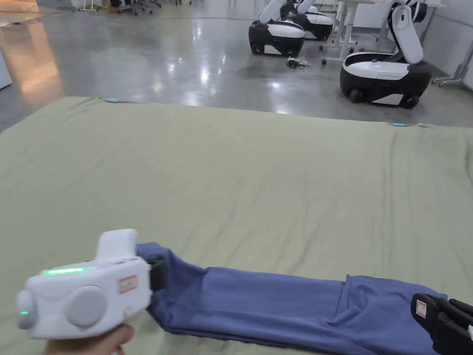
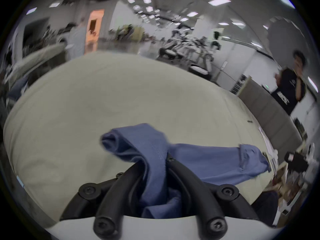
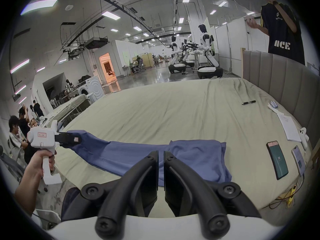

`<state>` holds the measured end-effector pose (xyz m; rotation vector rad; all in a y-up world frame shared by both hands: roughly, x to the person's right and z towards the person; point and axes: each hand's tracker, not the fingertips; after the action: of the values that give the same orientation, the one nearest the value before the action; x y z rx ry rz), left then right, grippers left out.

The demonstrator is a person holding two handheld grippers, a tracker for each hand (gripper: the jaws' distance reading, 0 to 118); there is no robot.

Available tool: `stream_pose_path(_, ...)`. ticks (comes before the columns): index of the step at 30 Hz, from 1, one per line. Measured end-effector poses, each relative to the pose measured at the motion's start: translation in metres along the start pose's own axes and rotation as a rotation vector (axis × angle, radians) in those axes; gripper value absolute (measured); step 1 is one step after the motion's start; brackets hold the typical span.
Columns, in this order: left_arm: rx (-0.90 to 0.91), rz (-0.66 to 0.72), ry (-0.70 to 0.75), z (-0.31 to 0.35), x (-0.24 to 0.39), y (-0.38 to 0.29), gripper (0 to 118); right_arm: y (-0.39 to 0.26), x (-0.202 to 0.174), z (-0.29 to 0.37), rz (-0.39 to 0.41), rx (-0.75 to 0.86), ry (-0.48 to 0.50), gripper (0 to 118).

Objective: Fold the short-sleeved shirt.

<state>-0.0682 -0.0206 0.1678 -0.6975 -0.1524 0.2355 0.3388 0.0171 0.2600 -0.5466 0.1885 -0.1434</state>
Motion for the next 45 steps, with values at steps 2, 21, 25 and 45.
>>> stream_pose_path(2, -0.019, -0.107, -0.054, -0.011, 0.053, -0.012, 6, -0.002, 0.001, 0.004, -0.004, 0.006, 0.002, 8)
stream_pose_path(21, 0.096, 0.100, -0.095, -0.014, 0.063, -0.024, 63, -0.025, 0.039, 0.022, -0.082, 0.013, 0.007, 8)
stream_pose_path(25, -0.016, 0.176, -0.187, -0.049, 0.069, -0.035, 13, -0.028, 0.039, 0.021, -0.102, 0.007, 0.015, 8)
stream_pose_path(45, -0.150, 0.143, -0.272, -0.038, 0.060, -0.020, 89, -0.031, 0.024, 0.013, -0.140, -0.005, 0.120, 8)
